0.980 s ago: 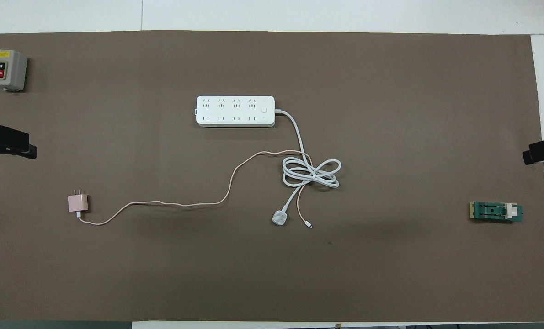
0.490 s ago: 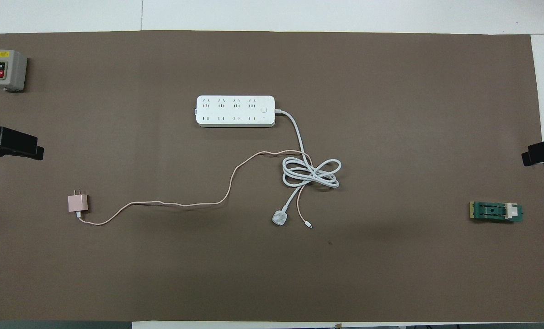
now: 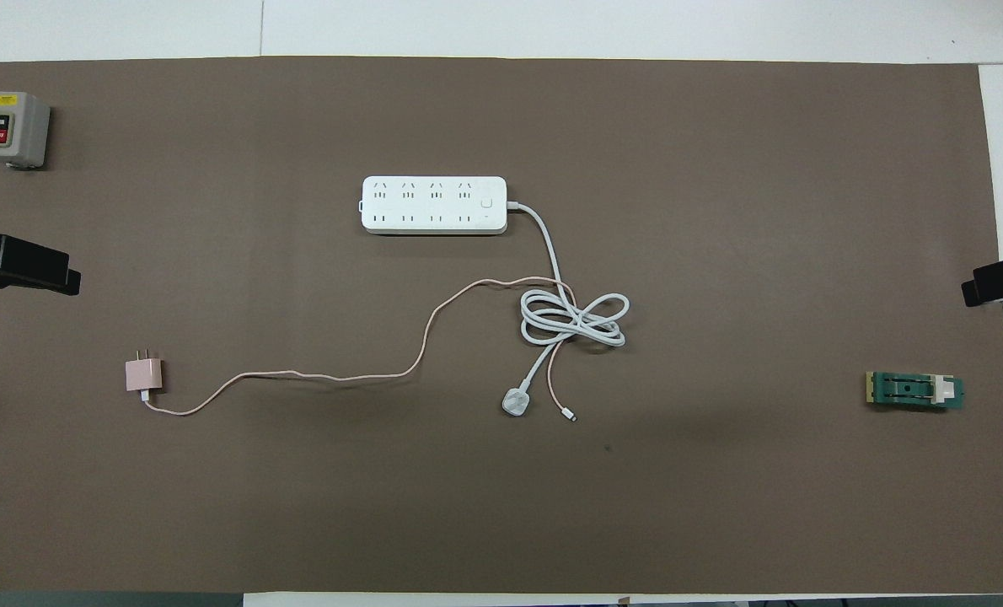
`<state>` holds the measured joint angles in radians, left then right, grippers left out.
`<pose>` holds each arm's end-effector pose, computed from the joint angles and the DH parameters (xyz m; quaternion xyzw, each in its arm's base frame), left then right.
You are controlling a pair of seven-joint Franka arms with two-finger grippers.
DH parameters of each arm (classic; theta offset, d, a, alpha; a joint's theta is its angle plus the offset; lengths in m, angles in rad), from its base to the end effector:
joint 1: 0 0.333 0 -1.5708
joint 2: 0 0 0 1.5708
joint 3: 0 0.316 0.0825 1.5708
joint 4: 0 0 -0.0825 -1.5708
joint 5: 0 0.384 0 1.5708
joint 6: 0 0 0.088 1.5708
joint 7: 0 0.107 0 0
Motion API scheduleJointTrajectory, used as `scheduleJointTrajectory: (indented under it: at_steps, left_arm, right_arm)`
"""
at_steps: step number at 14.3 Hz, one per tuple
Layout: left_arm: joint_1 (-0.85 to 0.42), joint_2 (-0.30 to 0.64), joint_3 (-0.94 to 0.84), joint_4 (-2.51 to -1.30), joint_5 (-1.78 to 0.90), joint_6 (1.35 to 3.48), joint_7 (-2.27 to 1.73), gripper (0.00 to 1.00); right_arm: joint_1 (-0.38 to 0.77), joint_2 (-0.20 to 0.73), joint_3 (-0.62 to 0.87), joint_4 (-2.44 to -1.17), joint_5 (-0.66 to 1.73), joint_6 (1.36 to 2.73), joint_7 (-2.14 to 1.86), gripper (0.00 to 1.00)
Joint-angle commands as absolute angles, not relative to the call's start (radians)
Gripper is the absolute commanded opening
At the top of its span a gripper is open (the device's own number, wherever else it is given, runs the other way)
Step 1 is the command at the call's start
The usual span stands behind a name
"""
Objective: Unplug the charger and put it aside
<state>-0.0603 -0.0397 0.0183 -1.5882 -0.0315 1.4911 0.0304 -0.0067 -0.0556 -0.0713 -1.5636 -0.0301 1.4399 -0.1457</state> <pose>0.5331 -0.0258 0.6312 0.9988 -0.0370 -0.0288 0.0159 0.5215 -0.0455 0.6468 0.9988 0.0325 -0.0353 0.0091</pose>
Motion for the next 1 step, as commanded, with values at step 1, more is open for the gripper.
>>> scheduleJointTrajectory:
  at_steps: [1]
  left_arm:
    - [-0.054,-0.063,0.02,-1.612,-0.043,1.509,0.048,1.0]
  right_arm:
    - [-0.023,-0.072,-0.057,-1.575,-0.015,1.428,-0.132,1.0]
